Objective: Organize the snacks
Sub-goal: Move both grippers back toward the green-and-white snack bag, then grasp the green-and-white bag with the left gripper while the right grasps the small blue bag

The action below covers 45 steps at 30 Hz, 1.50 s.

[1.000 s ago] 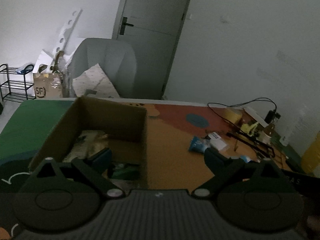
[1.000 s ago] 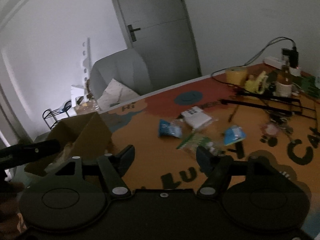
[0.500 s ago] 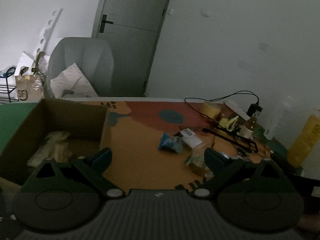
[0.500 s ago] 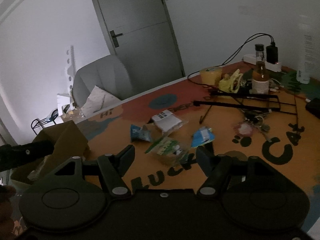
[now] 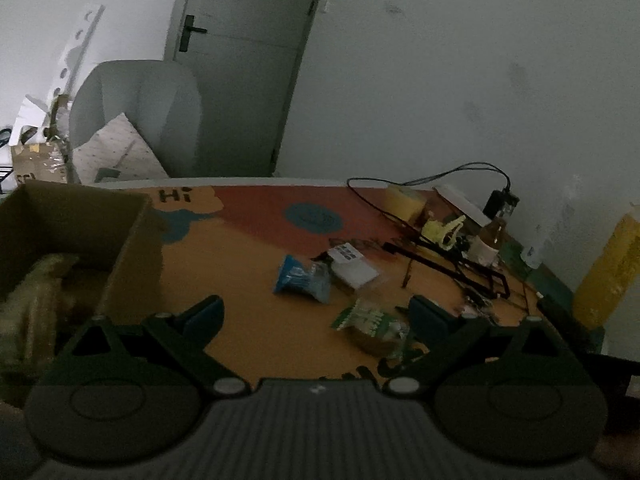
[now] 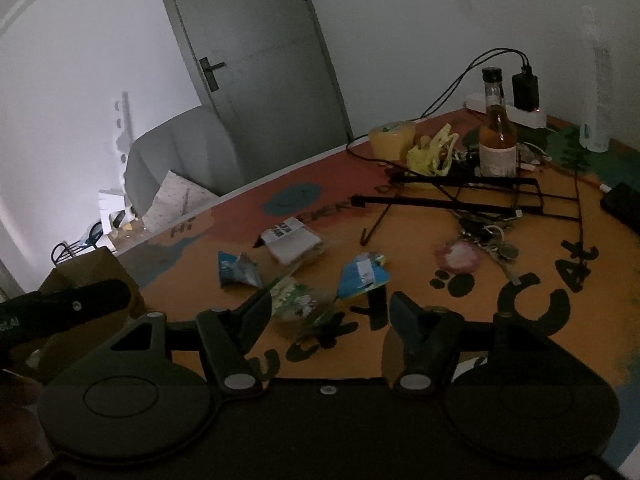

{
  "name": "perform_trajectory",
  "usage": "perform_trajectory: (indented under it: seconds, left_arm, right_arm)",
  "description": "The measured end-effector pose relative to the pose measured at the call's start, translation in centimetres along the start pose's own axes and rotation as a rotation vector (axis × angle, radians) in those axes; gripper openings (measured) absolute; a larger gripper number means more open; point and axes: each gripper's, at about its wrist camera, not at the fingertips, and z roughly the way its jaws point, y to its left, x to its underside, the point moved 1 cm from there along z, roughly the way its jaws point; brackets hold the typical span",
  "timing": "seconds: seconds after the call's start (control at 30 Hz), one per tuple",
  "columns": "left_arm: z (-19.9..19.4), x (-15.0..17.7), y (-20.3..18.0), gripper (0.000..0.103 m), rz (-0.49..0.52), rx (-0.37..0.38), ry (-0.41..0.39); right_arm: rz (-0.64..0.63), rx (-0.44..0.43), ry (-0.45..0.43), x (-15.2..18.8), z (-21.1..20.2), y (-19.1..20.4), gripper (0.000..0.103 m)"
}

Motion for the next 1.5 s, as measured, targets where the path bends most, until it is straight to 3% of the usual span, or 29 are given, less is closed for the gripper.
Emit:
perform_trajectory:
  seconds: [0.57,0.73,1.23,1.3,1.43,1.5]
  left_arm:
    - [6.7,0.4,-2.5,0.097,0.027,-0.01,0.059]
    - [8.6,0.9,-3.4,0.097,0.057,-0.001,0.093]
    - [12.9,2.4,-5.0,0.097,0.124,0.02,0.175]
    - [13.3,2.6,-5.0,0.095,0.127,-0.007,0.164]
    - [13.9,2.8,-5.1,0.086,0.13,0.022,0.166]
    - [13.8,2.9,-5.3,0.071,0.149,0.027,0.156]
  right_arm:
    - [0.044,-0.005,0.026,-0.7,3.3,-2.9,0.058]
    - [0.059,-0.001,0.034,-0.9,4.1,-3.8,0.05]
    - [0.088,-0.019,0.055,-1.2,5.8,-5.2,0.05]
    - [0.089,-0.021,0.056,-1.3,6.0,-5.3,0.05]
    - [0.08,-0.026,0.058,-1.6,6.6,-5.1,0.05]
    - [0.075,-0.031,0.063,-1.7,7.0,-4.9,0.05]
